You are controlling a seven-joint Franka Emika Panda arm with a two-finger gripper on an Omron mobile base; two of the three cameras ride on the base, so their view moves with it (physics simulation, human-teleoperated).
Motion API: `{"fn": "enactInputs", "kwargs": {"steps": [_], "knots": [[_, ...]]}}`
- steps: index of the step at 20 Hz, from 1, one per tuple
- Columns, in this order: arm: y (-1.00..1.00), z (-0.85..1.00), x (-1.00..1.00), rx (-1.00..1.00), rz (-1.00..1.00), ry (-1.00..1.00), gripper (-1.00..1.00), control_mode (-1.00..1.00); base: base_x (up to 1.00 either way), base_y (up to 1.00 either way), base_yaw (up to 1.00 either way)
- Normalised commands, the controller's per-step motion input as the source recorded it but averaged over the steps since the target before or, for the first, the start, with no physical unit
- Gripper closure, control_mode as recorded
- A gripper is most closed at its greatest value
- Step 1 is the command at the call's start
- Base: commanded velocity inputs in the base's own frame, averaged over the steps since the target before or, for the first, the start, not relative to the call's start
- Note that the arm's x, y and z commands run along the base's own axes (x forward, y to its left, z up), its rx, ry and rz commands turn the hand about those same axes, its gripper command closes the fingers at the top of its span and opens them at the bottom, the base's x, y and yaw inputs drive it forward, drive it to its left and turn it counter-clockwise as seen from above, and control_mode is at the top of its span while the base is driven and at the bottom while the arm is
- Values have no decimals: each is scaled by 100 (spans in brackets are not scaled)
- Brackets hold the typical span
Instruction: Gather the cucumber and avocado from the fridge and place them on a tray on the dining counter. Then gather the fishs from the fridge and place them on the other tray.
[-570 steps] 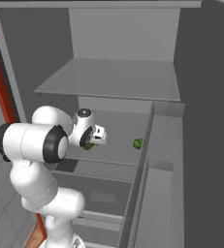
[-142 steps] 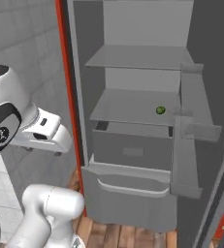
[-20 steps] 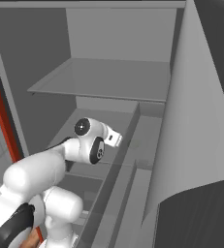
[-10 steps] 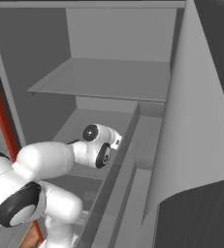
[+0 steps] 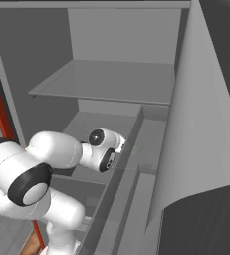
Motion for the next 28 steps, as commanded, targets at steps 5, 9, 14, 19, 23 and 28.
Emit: {"fn": "enactInputs", "kwargs": {"steps": [5,9,14,19,23,28], "knots": [[-19,-16,25,0,0,0,-100,-100,0,0,0],[-24,-10,22,0,0,0,-100,-100,0,0,0],[-15,-3,13,0,0,0,-100,-100,0,0,0],[-18,-9,7,0,0,0,-100,-100,0,0,0],[-5,-18,4,0,0,2,-100,-100,0,0,0],[-3,-27,2,0,0,0,-100,-100,0,0,0]]}}
